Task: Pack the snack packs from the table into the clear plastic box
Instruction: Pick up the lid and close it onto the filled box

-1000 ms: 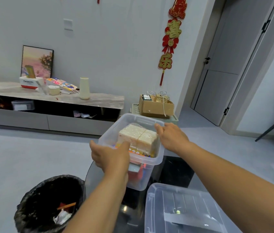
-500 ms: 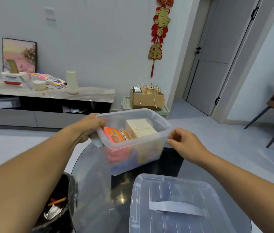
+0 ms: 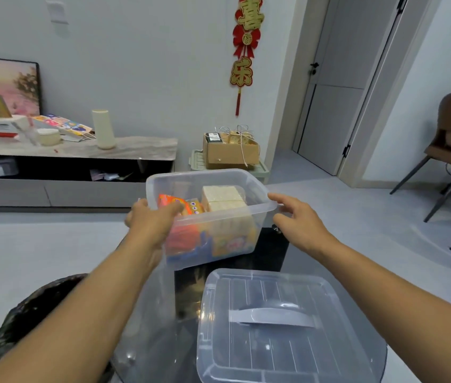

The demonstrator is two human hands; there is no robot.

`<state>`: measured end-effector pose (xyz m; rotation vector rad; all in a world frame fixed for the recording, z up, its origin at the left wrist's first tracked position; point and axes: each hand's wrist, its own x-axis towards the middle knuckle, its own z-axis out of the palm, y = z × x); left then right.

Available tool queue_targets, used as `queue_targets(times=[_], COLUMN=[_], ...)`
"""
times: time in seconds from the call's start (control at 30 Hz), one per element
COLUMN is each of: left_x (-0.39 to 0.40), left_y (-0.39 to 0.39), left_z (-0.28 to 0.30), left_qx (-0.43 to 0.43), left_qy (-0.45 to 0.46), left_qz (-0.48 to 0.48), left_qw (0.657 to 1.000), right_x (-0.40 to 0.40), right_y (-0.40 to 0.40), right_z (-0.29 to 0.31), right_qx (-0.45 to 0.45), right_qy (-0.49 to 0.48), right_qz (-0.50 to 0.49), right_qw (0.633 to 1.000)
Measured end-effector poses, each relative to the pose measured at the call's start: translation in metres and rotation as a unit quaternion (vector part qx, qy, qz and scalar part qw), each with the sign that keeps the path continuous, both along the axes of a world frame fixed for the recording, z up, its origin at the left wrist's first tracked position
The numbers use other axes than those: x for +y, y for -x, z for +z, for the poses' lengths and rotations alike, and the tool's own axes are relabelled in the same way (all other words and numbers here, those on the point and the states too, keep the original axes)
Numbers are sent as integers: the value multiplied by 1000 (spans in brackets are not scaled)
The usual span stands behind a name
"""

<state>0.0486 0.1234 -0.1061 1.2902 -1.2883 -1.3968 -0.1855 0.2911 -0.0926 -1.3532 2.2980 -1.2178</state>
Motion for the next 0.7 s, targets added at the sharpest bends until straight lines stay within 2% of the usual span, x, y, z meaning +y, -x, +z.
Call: queue_targets(times=[0.1, 0.17, 0.23, 0.3, 0.37, 0.4, 0.47, 0.53, 0.6, 0.63, 0.7], left_x=[12, 0, 0, 6, 9, 11, 15, 27, 41, 46, 59], left_y=[7, 2, -6, -11, -15, -18, -20, -22, -26, -29, -37], left_z=[-7, 0, 7, 11, 8, 5, -3, -12, -20, -26, -37], left_qx=[-10, 16, 43, 52, 41, 28, 47, 103, 122, 120, 83], left_qy=[91, 64, 44, 43, 36, 26, 8, -15, -73, -117, -188], left_qz=[25, -22, -85, -134, -170, -170, -123, -36, 49, 51, -31], left_qw=[995, 998, 994, 989, 984, 985, 991, 994, 989, 985, 978], right_x=[7, 13, 23, 34, 44, 48, 53, 56, 55, 53, 50], right_y=[-9, -11, -16, -26, -37, -42, -51, -59, -66, -69, -74], right_z=[6, 5, 1, -6, -10, -12, -18, -21, -23, -23, -22], right_qx=[13, 21, 76, 157, 192, 188, 155, 153, 176, 184, 169], right_qy=[-12, -23, -26, 24, 65, 36, -126, -296, -365, -376, -394], right_qz=[-5, 3, -4, -32, -4, 48, 161, 223, 233, 233, 233], right_qw=[1000, 999, 997, 987, 979, 980, 967, 916, 884, 878, 873])
